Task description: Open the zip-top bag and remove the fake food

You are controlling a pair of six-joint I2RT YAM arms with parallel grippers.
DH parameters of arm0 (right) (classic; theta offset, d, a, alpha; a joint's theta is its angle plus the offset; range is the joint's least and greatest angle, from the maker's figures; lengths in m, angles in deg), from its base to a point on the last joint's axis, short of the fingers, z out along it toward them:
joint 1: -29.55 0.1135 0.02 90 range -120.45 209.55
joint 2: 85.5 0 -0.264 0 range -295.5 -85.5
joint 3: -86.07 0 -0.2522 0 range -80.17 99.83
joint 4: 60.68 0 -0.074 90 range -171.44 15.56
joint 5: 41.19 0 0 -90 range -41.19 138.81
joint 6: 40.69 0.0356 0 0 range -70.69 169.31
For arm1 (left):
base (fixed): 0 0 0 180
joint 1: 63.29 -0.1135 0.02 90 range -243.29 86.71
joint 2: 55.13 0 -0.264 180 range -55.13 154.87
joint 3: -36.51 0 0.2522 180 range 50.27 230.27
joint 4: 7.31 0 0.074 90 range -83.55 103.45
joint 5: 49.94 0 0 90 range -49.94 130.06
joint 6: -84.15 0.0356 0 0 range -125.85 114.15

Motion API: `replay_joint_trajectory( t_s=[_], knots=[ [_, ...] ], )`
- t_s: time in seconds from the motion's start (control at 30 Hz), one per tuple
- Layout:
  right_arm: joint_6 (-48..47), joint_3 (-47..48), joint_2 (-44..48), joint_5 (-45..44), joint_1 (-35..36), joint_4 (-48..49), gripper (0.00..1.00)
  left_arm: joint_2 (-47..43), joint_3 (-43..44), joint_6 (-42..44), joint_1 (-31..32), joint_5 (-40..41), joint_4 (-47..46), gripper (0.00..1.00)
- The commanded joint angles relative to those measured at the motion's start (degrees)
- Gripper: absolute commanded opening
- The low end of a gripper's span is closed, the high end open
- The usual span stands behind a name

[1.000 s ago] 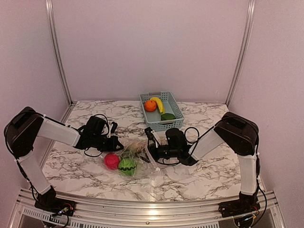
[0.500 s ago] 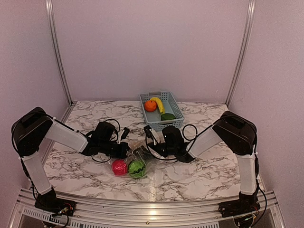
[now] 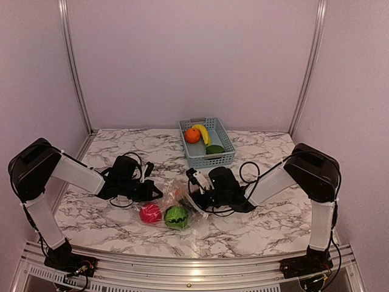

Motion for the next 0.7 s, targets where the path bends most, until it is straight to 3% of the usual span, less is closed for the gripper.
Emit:
replay_joint_trajectory(
  t_s=[0.0,0.2,0.67],
  knots=[
    [-1.1,-4.8,4.1,0.1,-1.1,-2.4,0.57,-3.2,-1.9,1.1,-2.8,4.6,4.1,0.0],
    [-1.7,-10.1,10.9,1.2,-2.0,-2.5,0.48,-5.0,-3.2,0.1,-5.5,8.2,6.3,0.0],
    [-2.9,-18.7,19.8,2.4,-6.0,-6.3,0.48,-6.9,-5.0,-0.3,-9.6,9.4,7.5,0.0]
  ],
)
